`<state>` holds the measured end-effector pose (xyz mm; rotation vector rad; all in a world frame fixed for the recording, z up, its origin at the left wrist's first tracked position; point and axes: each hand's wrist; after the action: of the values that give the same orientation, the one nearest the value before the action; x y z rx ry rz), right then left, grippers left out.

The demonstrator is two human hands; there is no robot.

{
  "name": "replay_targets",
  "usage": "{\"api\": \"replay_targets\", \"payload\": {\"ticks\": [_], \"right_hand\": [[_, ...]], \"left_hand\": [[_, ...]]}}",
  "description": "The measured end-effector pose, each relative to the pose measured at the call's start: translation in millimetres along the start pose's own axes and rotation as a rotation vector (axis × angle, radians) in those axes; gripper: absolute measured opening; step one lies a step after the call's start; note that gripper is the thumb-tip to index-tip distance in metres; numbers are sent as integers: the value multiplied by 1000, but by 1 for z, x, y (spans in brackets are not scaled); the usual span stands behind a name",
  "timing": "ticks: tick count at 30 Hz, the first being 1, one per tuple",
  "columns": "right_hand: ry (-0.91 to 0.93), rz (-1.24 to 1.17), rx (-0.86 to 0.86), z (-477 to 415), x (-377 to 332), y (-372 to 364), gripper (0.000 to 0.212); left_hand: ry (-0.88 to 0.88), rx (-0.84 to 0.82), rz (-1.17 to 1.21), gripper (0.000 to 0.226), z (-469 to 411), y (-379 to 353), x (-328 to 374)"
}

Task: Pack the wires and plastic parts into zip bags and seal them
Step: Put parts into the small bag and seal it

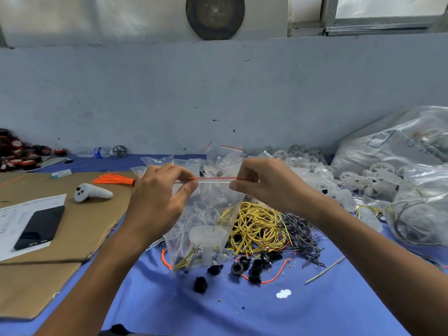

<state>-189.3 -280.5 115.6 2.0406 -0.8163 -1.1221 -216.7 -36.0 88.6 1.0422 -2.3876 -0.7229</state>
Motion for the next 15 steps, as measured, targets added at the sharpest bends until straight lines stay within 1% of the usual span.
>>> {"api": "replay_targets", "payload": {"ticks": [5, 7, 8, 9, 11, 12, 13, 15], "right_hand": [[-63, -90, 119, 8, 6, 7, 41], [-76, -195, 178, 17, 11, 5, 41], [-97, -280, 167, 23, 14, 1, 38], [-136, -385, 101, 32, 17, -5, 40], [-231, -589, -131, 54, 20, -23, 59], [-253, -625, -204, 65, 21, -35, 65], [-257, -624, -226, 75, 22, -47, 64], [-265, -589, -174, 89, 21, -63, 46]], "left_hand": [[-20, 7, 42, 8, -9, 7, 10], [-32, 19, 91, 5, -10, 9, 16], [-36, 30, 119, 3, -10, 9, 19], [-40, 45, 147, 4, -10, 9, 23], [-42, 79, 211, 10, -11, 8, 32], [-43, 88, 249, 11, -12, 6, 37], [-43, 86, 290, 11, -13, 2, 42], [-40, 69, 369, 11, -14, -7, 51]]}}
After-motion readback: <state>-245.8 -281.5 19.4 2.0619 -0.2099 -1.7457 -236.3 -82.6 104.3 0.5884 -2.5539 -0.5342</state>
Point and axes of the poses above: each hand's wrist, its own z-axis away from the middle knuckle, its own y-axis out of the back of the hand, x = y × z, and after that the axes turned 14 degrees about -y, right-handed
